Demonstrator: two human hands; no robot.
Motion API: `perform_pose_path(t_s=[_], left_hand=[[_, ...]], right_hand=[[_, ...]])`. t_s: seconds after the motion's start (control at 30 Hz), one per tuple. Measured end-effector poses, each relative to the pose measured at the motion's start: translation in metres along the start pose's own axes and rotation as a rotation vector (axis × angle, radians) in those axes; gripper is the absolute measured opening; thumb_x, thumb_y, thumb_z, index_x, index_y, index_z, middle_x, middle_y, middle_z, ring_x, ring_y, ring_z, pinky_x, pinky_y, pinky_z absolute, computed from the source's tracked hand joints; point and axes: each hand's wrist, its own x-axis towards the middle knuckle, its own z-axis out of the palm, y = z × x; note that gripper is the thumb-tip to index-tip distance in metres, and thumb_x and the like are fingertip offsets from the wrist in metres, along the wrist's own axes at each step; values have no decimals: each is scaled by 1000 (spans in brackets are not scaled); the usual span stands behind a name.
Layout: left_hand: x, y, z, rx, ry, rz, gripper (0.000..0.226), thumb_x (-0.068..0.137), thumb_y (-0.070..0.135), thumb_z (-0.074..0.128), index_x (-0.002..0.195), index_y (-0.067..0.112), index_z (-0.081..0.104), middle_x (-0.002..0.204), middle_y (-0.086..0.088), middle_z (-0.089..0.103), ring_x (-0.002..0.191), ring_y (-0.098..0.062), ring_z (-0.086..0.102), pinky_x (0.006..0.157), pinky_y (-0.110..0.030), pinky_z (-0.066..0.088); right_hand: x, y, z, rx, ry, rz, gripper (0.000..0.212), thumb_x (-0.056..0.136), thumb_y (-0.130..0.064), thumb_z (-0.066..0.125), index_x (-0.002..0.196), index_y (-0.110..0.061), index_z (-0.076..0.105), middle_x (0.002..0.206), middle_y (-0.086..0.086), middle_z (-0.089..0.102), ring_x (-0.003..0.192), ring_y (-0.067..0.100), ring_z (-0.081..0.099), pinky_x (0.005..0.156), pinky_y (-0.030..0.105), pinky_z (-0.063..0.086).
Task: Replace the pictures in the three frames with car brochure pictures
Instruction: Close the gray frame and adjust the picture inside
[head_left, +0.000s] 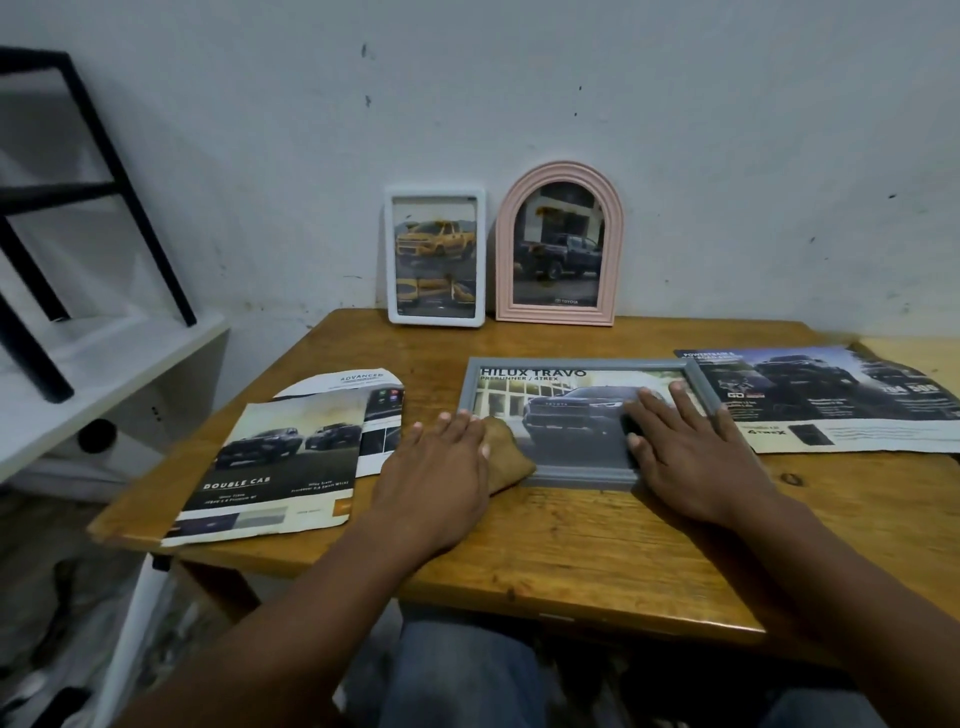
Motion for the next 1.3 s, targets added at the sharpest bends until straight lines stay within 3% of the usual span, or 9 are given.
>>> perform_pose_path(t_s=[0.17,0.33,0.47,0.6,0.73,0.8,0.97,1.1,1.3], left_hand=[[43,-5,-1,-22,-65,-79,54,109,33,25,159,13,24,169,-7,18,155,-26,17,124,-47,16],[86,-12,-2,-17,-117,-114,56,110,34,24,162,16,14,169,-8,14,154,-32,18,123,-52,18],[121,-19,-1,-62,-175,-141,58,110,38,24,163,23,6,170,-6,8,155,-32,13,123,-54,16],[137,-25,-1,-148,-178,-136,63,109,42,27,163,24,0,171,-5,5,156,-31,8,124,-53,13],[127,-36,2,-395,-76,-183,70,107,49,33,163,19,3,170,-8,11,156,-29,9,123,-48,16],[117,-40,1,-479,-19,-224,69,107,45,36,162,15,9,167,-12,20,154,-30,17,120,-47,22],[87,-40,9,-406,102,-257,51,105,31,39,152,12,34,147,-15,48,134,-32,47,106,-46,42],[81,-34,11,-296,115,-237,57,107,32,35,158,9,26,162,-14,32,152,-29,23,122,-44,25],[87,-24,7,-52,78,-126,58,107,30,31,159,7,21,165,-14,26,154,-26,18,125,-39,11]], right_hand=[[1,-1,0,-7,-3,-6,56,103,-47,11,157,-34,2,166,-6,-7,151,18,-17,121,54,-2],[0,1,3,-15,24,-19,84,77,-60,-18,156,-36,-3,165,-8,-12,149,16,-22,121,51,-6],[-1,2,5,-36,30,-27,83,77,-59,-21,156,-37,-7,162,-11,-20,146,15,-30,121,50,-9],[2,0,-5,50,-27,-49,68,90,-62,1,155,-41,2,162,-15,-18,147,13,-28,121,48,-9],[40,-33,-27,338,74,-234,45,102,-29,44,147,-32,39,160,-10,26,149,13,17,120,41,21],[70,-65,-30,410,81,-371,44,101,-19,47,145,-23,46,155,-3,38,144,15,29,119,34,24],[125,-118,-3,264,29,-586,39,101,-19,46,138,-10,52,149,8,46,142,23,34,119,31,17],[142,-118,0,208,158,-583,37,94,-30,53,131,-22,56,138,-1,57,126,20,51,103,41,44],[169,-114,-6,-45,183,-584,45,97,-24,54,140,-34,49,148,-6,47,123,20,44,95,38,40]])
